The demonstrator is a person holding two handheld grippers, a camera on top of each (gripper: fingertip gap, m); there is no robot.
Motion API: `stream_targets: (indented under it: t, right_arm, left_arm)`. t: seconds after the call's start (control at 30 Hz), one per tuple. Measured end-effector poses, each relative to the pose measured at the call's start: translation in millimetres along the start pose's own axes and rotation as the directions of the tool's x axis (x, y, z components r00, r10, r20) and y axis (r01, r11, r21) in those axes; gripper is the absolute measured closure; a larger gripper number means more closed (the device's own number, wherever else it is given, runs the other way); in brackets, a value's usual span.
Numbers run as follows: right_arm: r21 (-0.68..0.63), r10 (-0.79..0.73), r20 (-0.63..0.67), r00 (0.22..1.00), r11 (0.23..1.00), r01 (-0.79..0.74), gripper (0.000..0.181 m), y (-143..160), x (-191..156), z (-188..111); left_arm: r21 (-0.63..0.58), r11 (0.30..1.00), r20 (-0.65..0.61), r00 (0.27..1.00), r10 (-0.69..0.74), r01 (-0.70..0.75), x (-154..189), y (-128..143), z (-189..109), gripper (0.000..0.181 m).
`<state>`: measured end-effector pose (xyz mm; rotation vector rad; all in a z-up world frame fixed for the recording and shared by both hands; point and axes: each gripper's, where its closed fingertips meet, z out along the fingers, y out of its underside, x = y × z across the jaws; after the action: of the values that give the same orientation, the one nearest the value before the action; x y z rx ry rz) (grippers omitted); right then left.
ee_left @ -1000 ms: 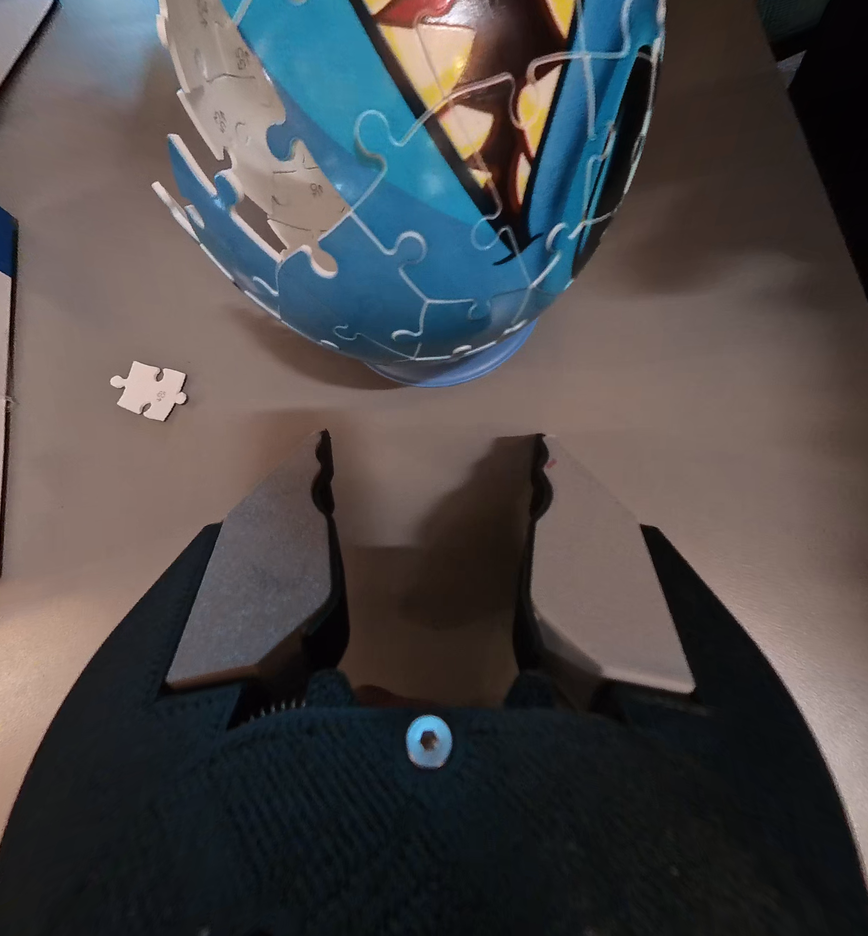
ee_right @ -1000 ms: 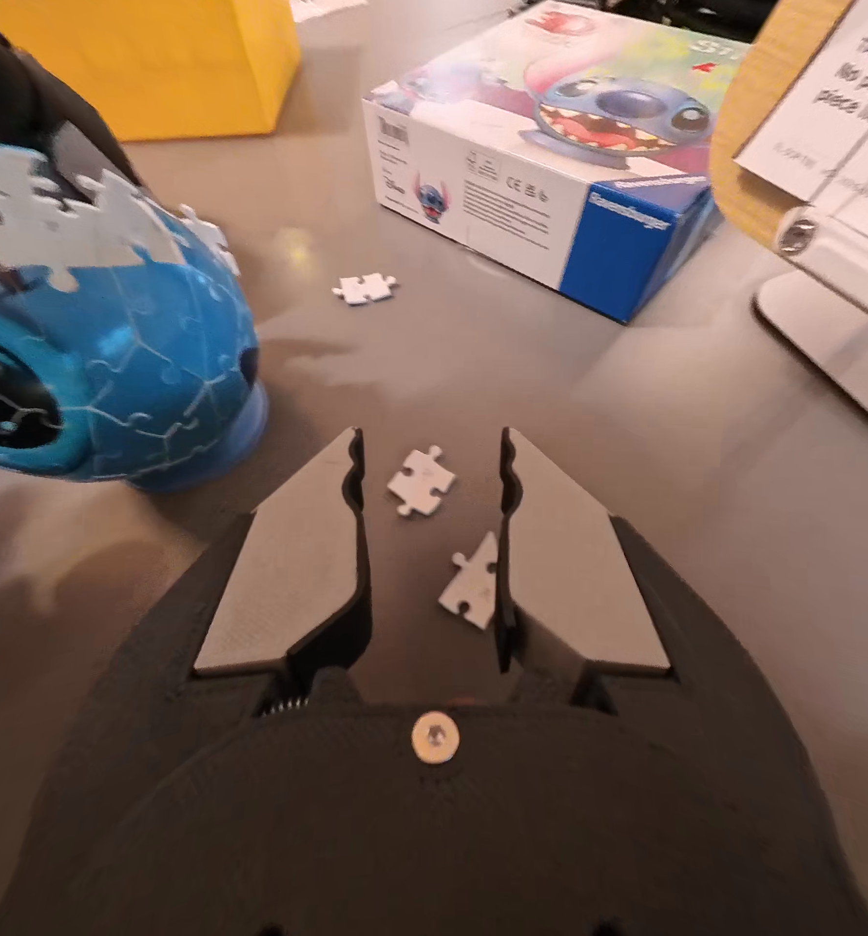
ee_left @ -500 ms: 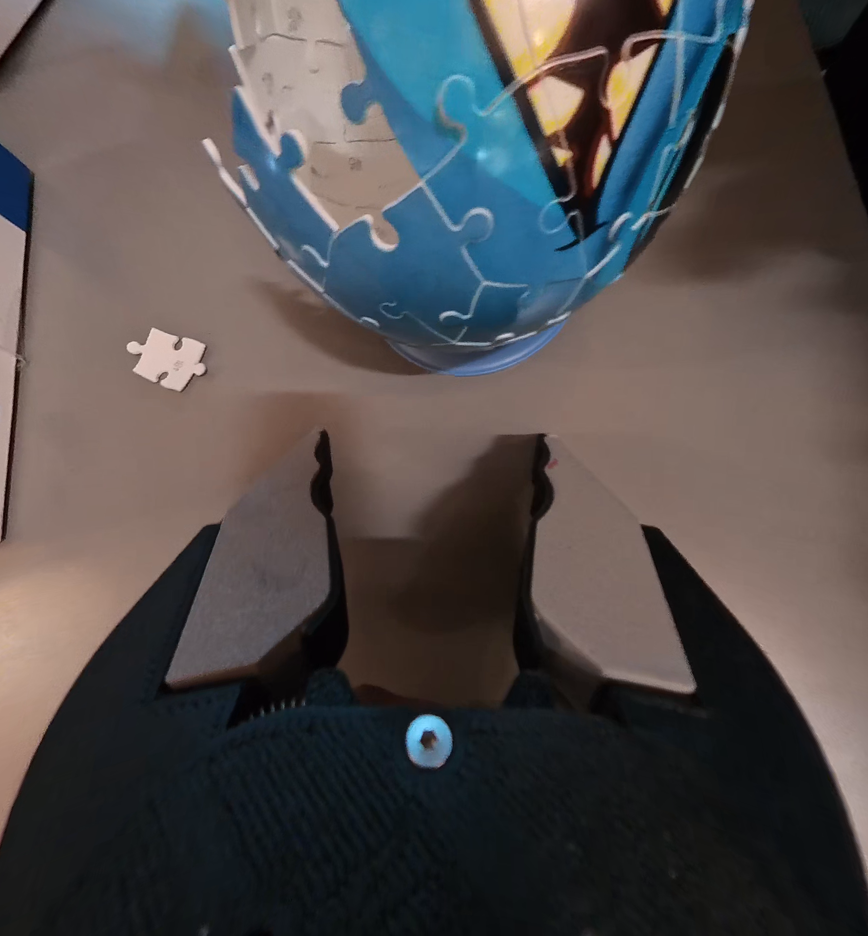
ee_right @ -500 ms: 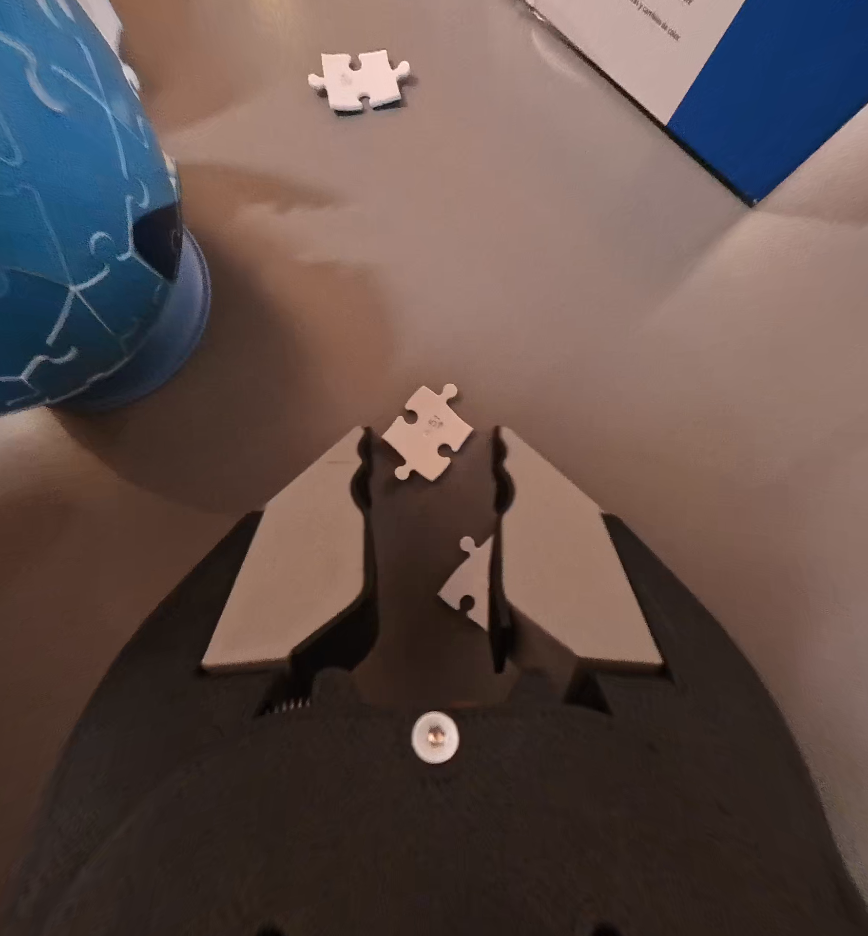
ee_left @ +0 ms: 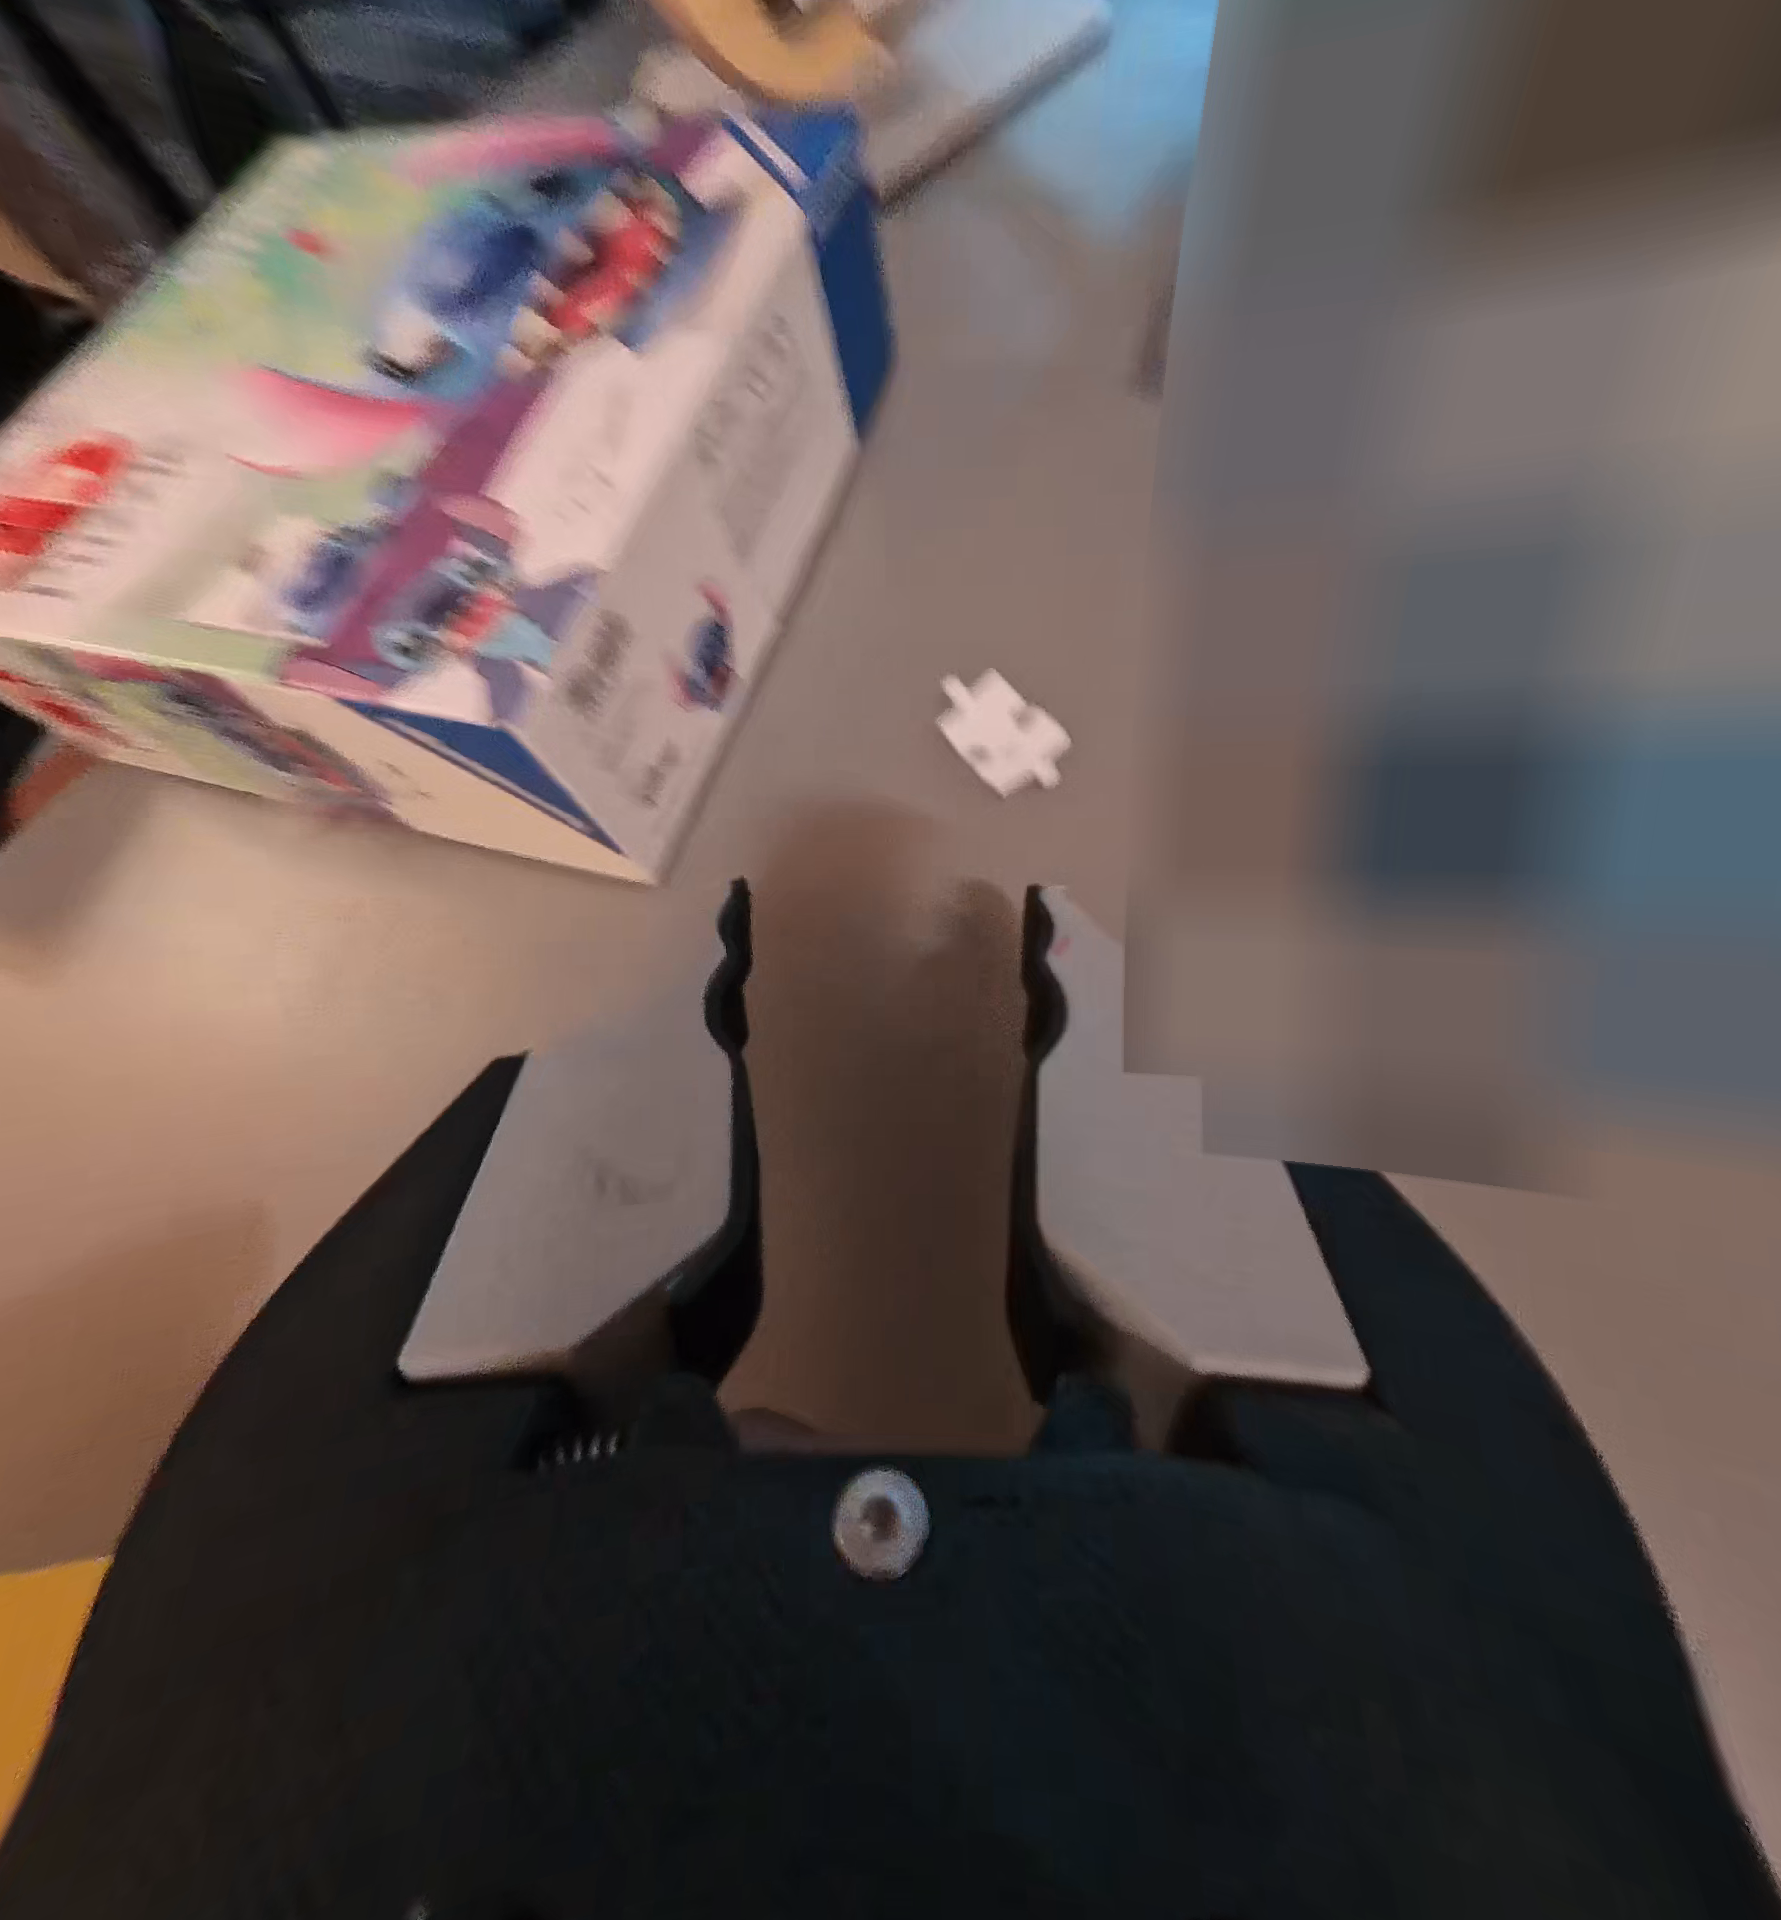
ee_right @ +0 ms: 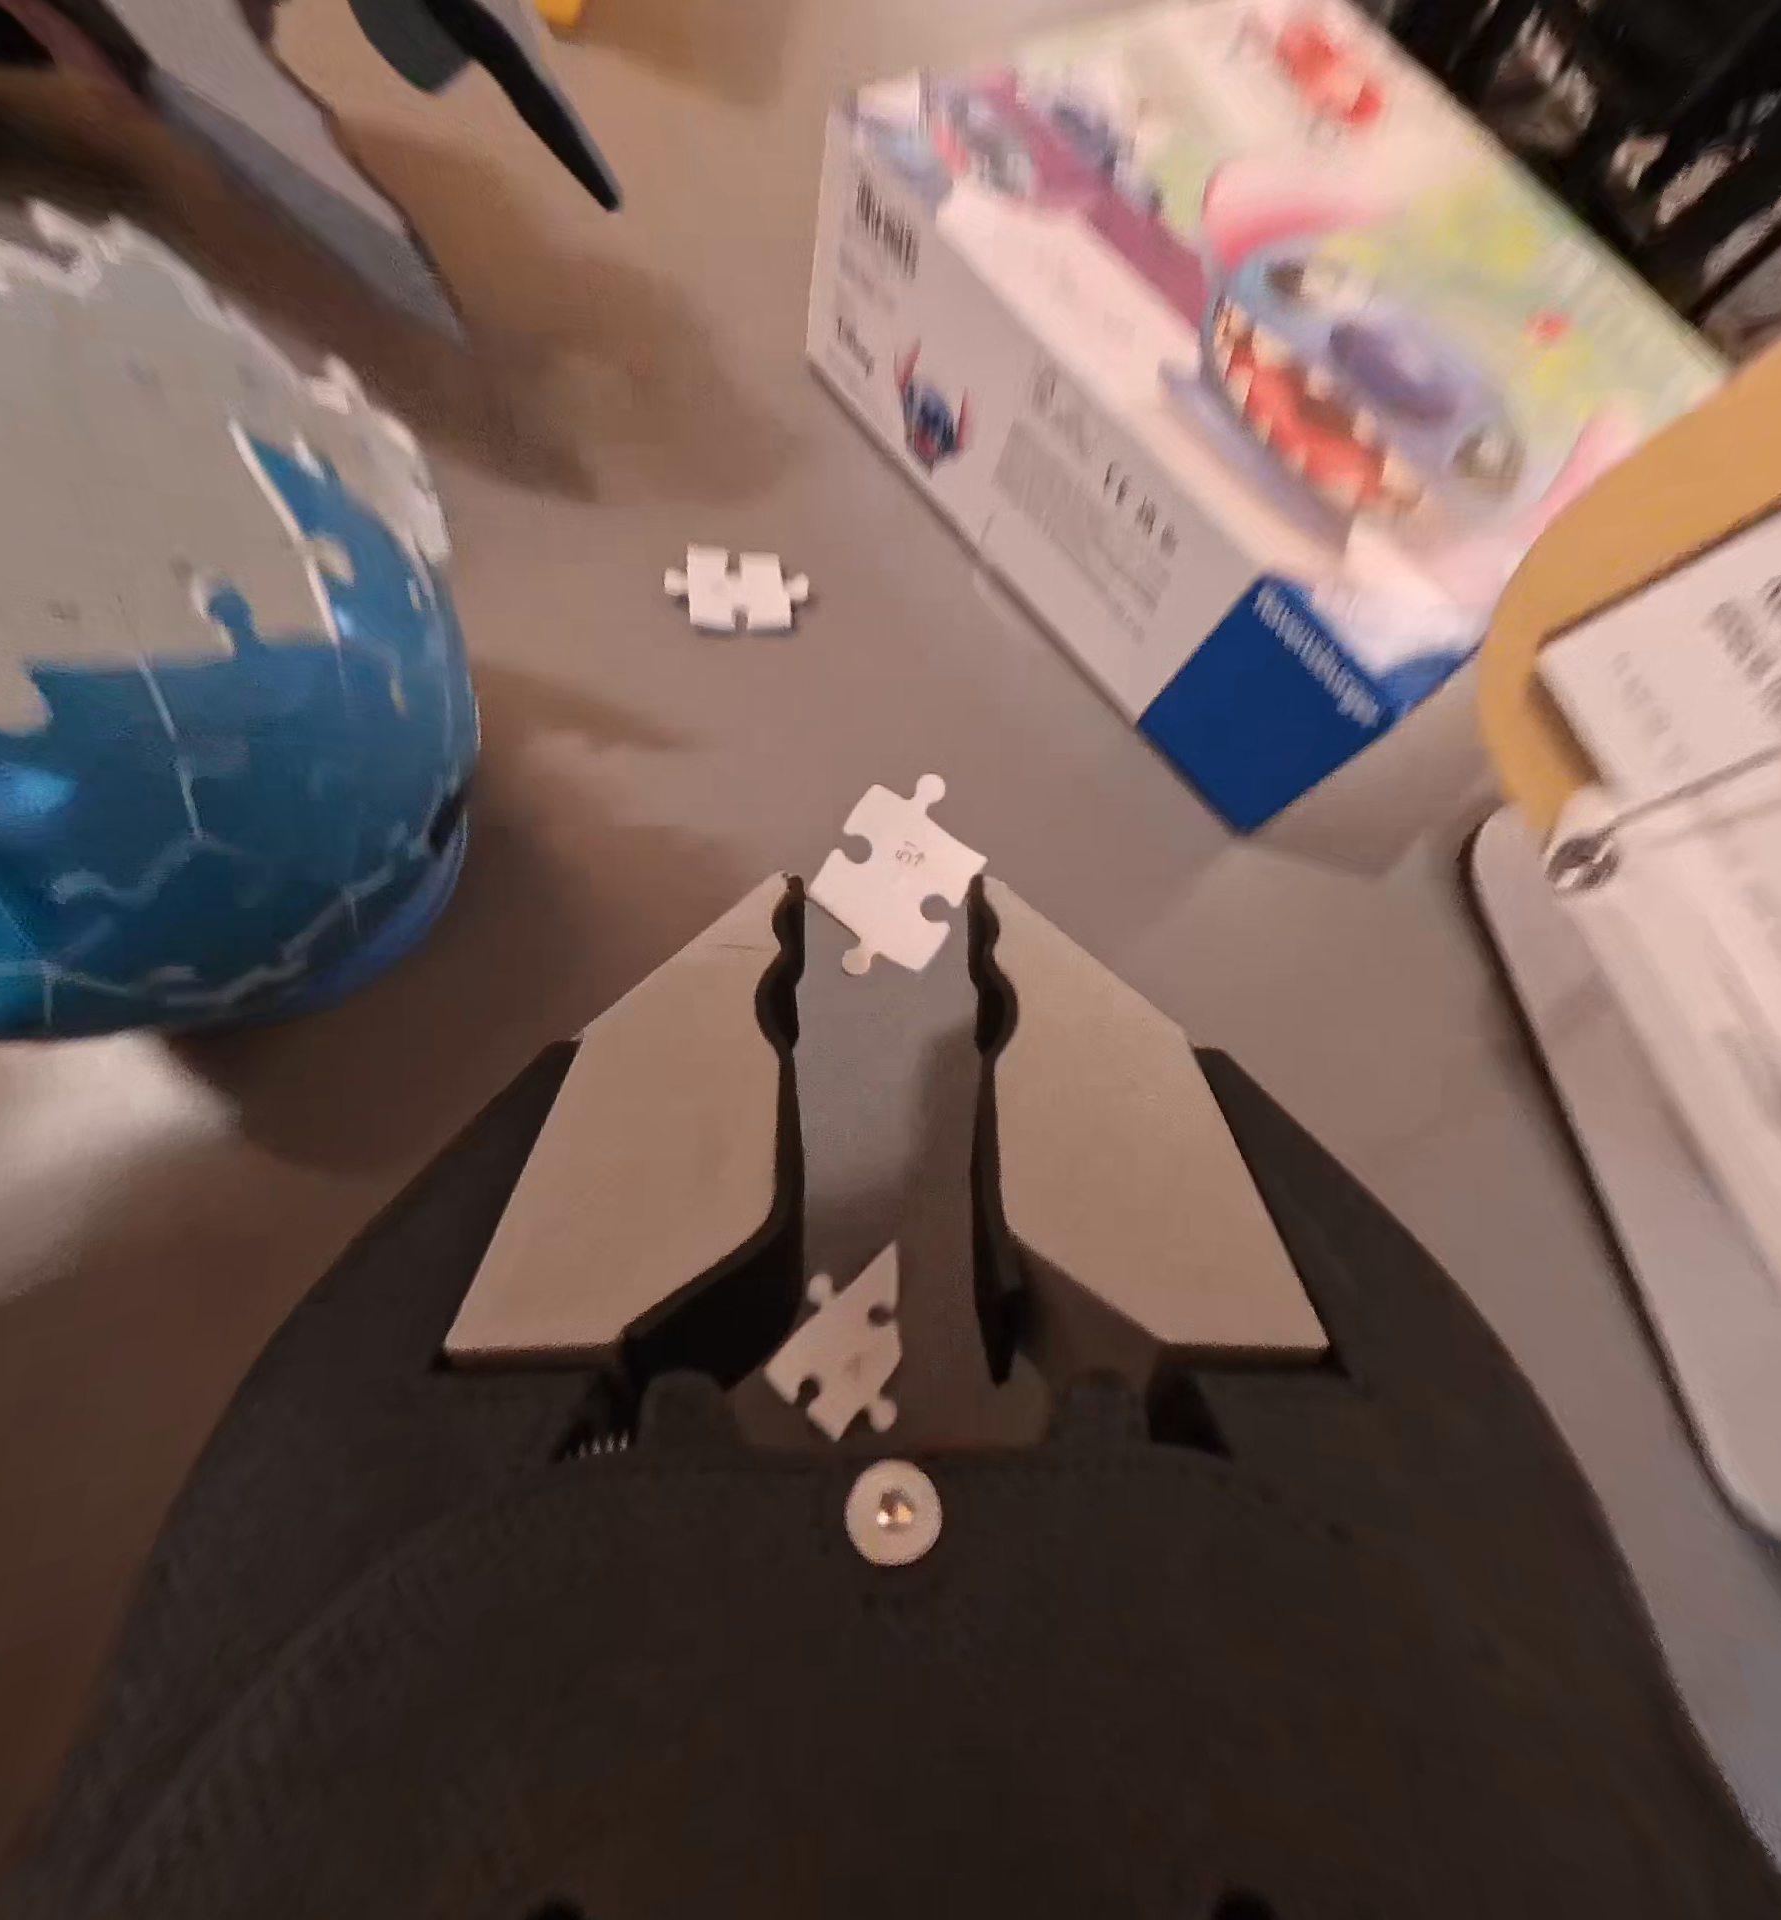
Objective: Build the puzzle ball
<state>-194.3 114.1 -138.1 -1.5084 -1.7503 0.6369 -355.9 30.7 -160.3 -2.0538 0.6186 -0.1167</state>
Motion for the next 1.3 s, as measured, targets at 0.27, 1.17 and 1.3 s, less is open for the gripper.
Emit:
stream_targets:
  t: [0.27, 1.17, 1.3]
  right_arm:
    - [0.166, -0.141, 0.044, 0.989, 0.977, 0.132, 0.152, -75, 2, 25]
    - [0.126, -0.143, 0.103, 0.984, 0.984, 0.13, 0.162, -54, 4, 57]
    - [0.124, 0.035, 0.249, 0.968, 0.99, -0.068, 0.155, -57, 18, 50]
  left_arm:
    - [0.154, 0.939, -0.236, 0.934, -0.267, 0.308, -4, -103, 10, 0.144]
    - [-0.05, 0.886, -0.506, 0.753, -0.421, 0.461, 13, -91, 69, 0.181]
    - [-0.071, 0.866, -0.552, 0.703, -0.448, 0.495, 11, -92, 64, 0.181]
